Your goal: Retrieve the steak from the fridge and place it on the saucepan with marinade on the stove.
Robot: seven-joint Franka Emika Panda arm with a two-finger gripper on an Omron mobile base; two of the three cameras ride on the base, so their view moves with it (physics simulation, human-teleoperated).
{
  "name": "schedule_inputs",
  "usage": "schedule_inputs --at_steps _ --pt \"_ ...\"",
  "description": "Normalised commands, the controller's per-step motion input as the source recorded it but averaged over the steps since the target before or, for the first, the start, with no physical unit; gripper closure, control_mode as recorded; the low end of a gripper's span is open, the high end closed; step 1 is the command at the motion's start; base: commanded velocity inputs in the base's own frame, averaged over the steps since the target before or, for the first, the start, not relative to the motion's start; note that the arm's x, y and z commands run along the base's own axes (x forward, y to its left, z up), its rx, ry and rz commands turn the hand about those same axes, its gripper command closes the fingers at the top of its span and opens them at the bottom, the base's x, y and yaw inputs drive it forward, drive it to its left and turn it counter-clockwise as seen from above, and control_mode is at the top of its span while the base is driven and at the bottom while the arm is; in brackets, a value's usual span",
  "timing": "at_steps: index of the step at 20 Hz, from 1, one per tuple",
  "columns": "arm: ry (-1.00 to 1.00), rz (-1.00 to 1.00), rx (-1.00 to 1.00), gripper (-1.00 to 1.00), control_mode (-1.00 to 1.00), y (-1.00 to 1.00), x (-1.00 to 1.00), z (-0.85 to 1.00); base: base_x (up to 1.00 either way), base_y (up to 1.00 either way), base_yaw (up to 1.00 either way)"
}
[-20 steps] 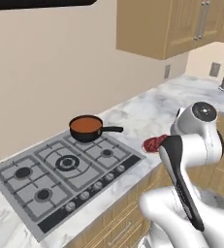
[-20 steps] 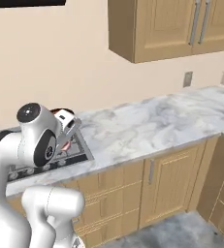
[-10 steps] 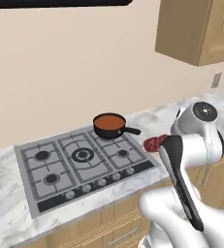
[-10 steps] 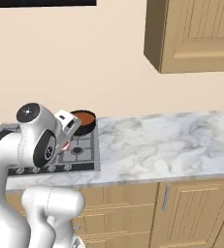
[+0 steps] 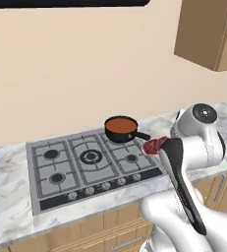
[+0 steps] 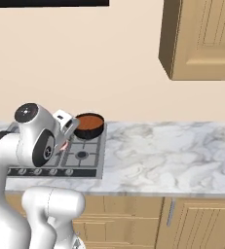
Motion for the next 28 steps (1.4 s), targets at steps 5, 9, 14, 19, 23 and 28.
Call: schedule_inputs --at_steps 5,9,14,19,23,28 --pt "0.00 0.00 0.00 1.00 1.00 0.00 0.00 0.00 1.00 -0.10 0.08" --pt "0.03 0.02 0.04 1.00 -1.00 -0.01 0.75 0.00 0.25 -0.01 0.01" --pt "0.08 0.00 0.03 1.00 -1.00 0.00 1.00 0.00 0.00 0.00 0.00" --pt "0.14 0.00 0.01 1.00 -1.00 -0.01 1.00 0.00 0.00 0.00 0.00" --pt "0.13 0.00 0.00 1.00 -1.00 0.00 1.00 0.00 0.00 0.00 0.00" --pt "0.11 0.00 0.00 1.00 -1.00 0.00 1.00 0.00 0.00 0.00 0.00"
